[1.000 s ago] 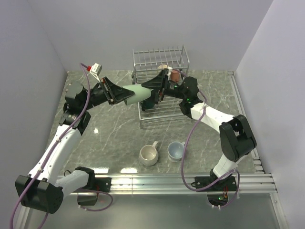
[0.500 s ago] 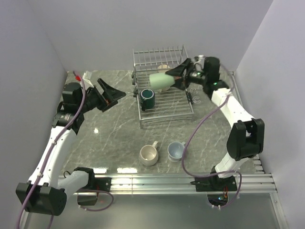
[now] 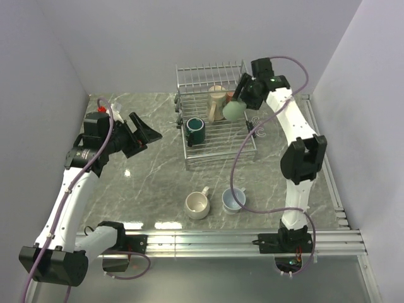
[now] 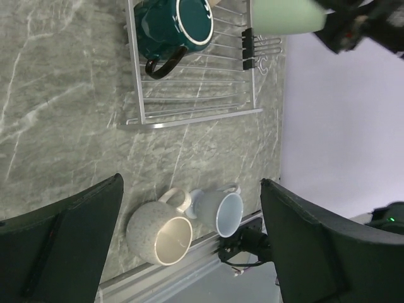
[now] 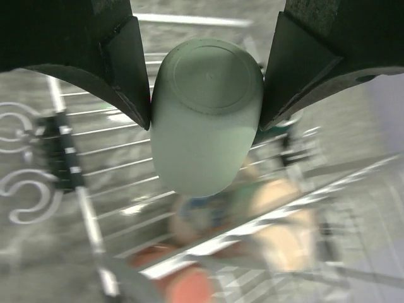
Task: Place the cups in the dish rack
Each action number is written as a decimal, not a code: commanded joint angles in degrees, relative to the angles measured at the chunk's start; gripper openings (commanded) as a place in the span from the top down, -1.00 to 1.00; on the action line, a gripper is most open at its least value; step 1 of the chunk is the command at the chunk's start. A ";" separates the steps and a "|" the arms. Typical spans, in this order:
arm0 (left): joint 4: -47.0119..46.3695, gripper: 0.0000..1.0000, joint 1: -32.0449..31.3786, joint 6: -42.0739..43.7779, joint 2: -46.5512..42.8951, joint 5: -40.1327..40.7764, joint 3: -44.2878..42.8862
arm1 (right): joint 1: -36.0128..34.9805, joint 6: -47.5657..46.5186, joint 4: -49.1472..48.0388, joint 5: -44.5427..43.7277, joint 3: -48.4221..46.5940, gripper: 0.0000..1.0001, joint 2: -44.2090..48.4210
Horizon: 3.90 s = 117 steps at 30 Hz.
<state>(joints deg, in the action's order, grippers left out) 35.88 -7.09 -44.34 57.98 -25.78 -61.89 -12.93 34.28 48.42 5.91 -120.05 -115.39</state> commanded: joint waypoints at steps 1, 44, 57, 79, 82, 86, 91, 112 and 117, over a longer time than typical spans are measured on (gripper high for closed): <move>1.74 -0.89 -0.03 2.06 0.21 0.73 -4.38 | -1.48 -4.49 5.89 -12.31 -3.96 1.00 -3.08; 13.96 -0.72 -29.98 10.41 23.66 7.33 -9.65 | -5.53 -5.19 4.14 -17.78 22.44 -0.99 25.90; 13.69 -0.71 -42.03 11.91 36.23 3.36 -15.62 | -5.53 -3.78 5.19 -18.39 36.64 -0.99 37.34; 15.54 -0.67 -53.37 14.98 30.44 17.08 -11.06 | -5.26 -4.93 4.57 -17.07 39.80 -0.99 36.12; 14.58 -0.63 -54.34 14.45 32.11 19.88 -10.45 | -5.26 -4.84 4.57 -16.90 39.98 -0.99 36.12; 11.16 -0.47 -54.61 13.92 33.95 23.41 -7.65 | -5.18 -4.75 4.66 -16.63 40.42 -0.99 36.20; 6.23 -0.17 -55.05 15.07 34.40 21.39 -4.65 | -5.18 -5.02 5.28 -17.25 40.42 -0.99 36.20; -3.00 0.99 -41.00 19.56 17.10 -4.34 1.51 | -4.91 -6.77 4.67 -13.57 36.82 -0.99 36.47; -10.89 0.99 -29.22 15.35 12.08 -24.11 1.95 | -5.00 -10.98 -7.44 7.23 39.62 -0.99 41.72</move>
<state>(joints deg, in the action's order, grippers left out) 34.02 -39.94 -26.70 73.30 -32.93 -59.13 -18.11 26.72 50.24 -0.19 -80.36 -78.59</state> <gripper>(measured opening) 0.066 0.996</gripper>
